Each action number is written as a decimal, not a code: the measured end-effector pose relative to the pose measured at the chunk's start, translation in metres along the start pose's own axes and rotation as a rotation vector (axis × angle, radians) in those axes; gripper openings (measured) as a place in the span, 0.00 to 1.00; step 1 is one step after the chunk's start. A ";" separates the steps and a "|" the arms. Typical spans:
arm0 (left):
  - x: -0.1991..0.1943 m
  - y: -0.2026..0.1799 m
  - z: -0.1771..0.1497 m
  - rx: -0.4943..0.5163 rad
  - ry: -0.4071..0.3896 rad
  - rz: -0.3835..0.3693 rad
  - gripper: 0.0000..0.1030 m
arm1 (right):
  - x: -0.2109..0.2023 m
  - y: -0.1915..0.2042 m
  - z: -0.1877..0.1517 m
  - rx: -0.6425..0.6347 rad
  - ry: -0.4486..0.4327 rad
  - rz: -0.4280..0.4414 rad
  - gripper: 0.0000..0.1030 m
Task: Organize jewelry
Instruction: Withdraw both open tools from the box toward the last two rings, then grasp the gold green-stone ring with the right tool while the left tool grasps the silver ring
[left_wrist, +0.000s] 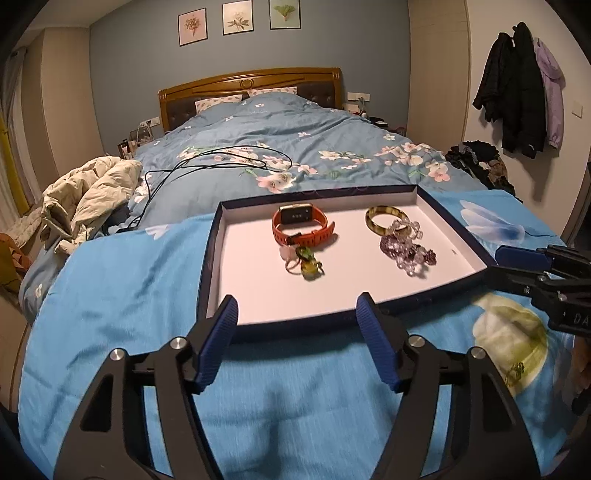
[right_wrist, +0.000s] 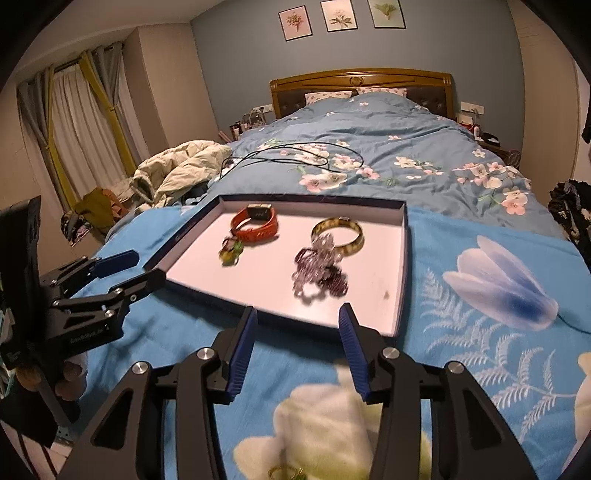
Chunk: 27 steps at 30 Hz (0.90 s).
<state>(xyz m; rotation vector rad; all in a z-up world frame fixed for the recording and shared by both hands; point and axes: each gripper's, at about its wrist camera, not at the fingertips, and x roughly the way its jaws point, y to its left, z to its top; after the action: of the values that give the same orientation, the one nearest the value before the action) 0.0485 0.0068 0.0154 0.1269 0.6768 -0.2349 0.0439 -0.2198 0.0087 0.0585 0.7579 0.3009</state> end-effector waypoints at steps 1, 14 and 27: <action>-0.002 0.000 -0.003 0.003 -0.001 0.005 0.64 | -0.001 0.001 -0.002 -0.004 0.002 0.000 0.45; -0.031 -0.004 -0.047 0.091 0.028 -0.065 0.72 | -0.022 0.011 -0.055 -0.034 0.082 -0.042 0.49; -0.030 -0.037 -0.073 0.157 0.135 -0.159 0.63 | -0.023 0.020 -0.084 -0.050 0.154 -0.046 0.48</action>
<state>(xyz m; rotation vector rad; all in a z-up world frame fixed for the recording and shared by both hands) -0.0276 -0.0102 -0.0232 0.2413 0.8032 -0.4357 -0.0344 -0.2121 -0.0339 -0.0299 0.9033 0.2832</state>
